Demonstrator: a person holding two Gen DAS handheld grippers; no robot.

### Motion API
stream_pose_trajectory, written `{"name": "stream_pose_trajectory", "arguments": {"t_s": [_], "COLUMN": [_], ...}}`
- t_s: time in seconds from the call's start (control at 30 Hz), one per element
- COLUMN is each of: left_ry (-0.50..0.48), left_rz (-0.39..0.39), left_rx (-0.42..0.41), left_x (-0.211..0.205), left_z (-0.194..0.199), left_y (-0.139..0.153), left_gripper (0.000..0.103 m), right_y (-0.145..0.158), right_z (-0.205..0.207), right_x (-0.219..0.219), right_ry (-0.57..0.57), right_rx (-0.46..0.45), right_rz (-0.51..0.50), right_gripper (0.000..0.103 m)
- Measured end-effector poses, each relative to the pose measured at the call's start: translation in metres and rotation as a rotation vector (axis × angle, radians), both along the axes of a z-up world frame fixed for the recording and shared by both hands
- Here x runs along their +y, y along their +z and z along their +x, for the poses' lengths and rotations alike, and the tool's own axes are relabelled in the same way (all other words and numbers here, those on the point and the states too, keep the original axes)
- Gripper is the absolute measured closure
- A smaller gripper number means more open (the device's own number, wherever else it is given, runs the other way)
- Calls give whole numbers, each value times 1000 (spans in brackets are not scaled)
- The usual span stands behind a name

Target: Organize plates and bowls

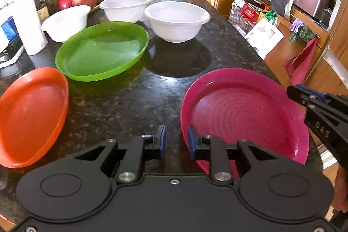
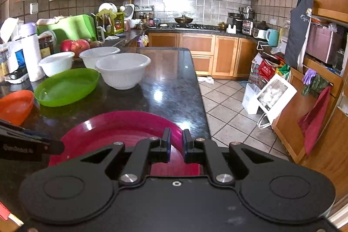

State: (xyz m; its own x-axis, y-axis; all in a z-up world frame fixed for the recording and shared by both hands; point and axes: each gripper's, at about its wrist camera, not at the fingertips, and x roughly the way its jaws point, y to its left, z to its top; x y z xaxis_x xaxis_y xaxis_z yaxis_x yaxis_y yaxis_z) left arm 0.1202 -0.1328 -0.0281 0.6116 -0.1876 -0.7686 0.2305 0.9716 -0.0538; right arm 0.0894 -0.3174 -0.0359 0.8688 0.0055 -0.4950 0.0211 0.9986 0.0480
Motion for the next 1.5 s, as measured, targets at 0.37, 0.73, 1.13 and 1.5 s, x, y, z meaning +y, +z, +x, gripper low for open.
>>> {"name": "stream_pose_trajectory", "arguments": {"t_s": [0.37, 0.73, 1.13, 1.5], "left_ry": [-18, 100, 304, 274], "left_rz": [-49, -18, 59, 81], "left_rx": [-42, -92, -109, -69], "left_x": [30, 84, 184, 237], "left_z": [-1, -5, -3, 11], "left_y": [12, 26, 29, 18], "left_gripper": [55, 39, 27, 34], "right_y": [13, 32, 47, 43], "right_z": [1, -6, 3, 16], "right_x": [33, 72, 154, 222], "right_ry": [23, 71, 202, 240], "right_rx": [-14, -39, -36, 8], "right_rz": [-2, 2, 24, 31], "right_gripper": [88, 69, 67, 64]}}
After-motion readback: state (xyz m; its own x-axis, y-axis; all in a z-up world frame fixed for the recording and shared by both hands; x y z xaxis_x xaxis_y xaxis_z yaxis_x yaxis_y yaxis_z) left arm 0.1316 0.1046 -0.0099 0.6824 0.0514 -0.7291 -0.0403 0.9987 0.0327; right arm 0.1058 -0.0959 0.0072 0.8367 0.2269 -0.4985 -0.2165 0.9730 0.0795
